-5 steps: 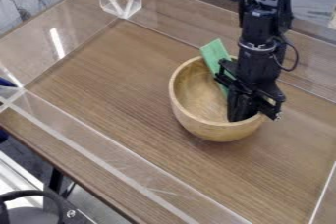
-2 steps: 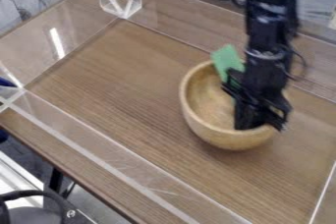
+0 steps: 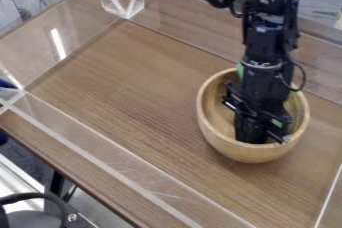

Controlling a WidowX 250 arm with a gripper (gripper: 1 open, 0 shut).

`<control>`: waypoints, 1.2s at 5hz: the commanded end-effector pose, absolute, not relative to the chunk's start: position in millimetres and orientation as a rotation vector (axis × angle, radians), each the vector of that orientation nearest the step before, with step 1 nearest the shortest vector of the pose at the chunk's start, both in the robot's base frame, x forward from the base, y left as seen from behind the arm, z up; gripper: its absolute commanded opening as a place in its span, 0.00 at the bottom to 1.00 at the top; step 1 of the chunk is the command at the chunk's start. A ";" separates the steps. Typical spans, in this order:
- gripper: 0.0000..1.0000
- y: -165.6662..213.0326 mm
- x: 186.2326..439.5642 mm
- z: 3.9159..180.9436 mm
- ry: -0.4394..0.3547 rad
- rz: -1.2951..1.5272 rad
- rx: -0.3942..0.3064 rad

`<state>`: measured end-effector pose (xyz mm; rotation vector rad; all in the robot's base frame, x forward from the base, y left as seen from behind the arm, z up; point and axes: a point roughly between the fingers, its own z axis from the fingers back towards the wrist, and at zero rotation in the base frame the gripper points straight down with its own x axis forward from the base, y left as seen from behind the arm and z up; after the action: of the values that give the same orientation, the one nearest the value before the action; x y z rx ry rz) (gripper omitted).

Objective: Remove the green block from inside the brown bowl and put it on the table

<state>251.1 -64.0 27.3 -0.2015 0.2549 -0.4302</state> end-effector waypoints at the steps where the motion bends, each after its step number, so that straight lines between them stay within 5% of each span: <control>1: 0.00 -50.1 261.6 46.6 0.191 -0.398 -0.183; 4: 0.00 5.1 286.1 63.7 0.146 -0.235 -0.145; 6: 0.00 26.4 300.1 103.0 0.052 -0.169 -0.136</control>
<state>291.0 23.0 78.0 -0.1539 0.1410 -0.1709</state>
